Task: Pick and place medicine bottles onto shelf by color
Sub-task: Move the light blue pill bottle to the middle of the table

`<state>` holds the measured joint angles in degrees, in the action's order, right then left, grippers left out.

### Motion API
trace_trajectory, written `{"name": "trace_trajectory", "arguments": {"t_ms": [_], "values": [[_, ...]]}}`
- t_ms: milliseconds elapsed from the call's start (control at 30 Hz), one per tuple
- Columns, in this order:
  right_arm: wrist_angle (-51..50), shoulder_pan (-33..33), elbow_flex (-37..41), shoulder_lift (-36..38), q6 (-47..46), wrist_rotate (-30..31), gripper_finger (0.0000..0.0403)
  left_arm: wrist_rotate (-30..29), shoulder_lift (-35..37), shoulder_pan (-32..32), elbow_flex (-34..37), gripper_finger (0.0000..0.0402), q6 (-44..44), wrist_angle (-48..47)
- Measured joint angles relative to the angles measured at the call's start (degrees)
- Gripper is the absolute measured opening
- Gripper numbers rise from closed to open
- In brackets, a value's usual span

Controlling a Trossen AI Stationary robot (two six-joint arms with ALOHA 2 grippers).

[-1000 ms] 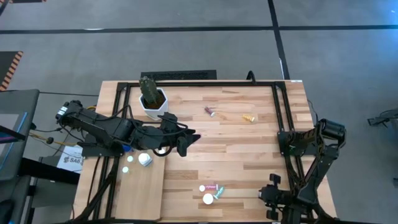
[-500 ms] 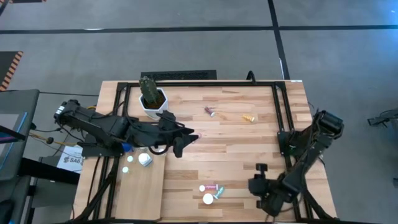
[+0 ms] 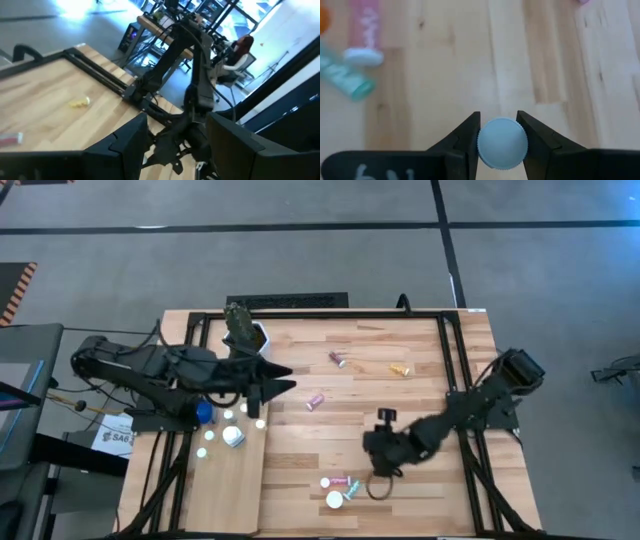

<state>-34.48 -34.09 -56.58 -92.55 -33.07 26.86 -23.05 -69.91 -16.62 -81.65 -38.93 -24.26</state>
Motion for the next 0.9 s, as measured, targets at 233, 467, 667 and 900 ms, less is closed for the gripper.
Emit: {"name": "trace_trajectory", "arguments": {"t_ms": [233, 467, 667, 900], "values": [[6.96, 11.67, 0.0, -0.01, 11.16, -5.63, 0.0133, -0.79, 3.62, 0.02, 0.0, 0.0188, 3.38, -7.88], [18.09, 22.26, 0.02, -0.48, 19.78, -12.08, 0.0134, -5.3, 4.44, 0.02, 0.0, 0.0188, 2.68, -15.96], [24.24, 28.01, 0.0, -0.5, 19.74, -18.16, 0.0131, -4.81, 4.38, 0.02, 0.0, 0.0188, 3.12, -17.59], [24.49, 30.91, 0.0, -0.5, 16.64, -19.41, 0.0134, -6.15, 4.38, 1.09, 0.0, 0.0188, 3.25, -17.48]]}}
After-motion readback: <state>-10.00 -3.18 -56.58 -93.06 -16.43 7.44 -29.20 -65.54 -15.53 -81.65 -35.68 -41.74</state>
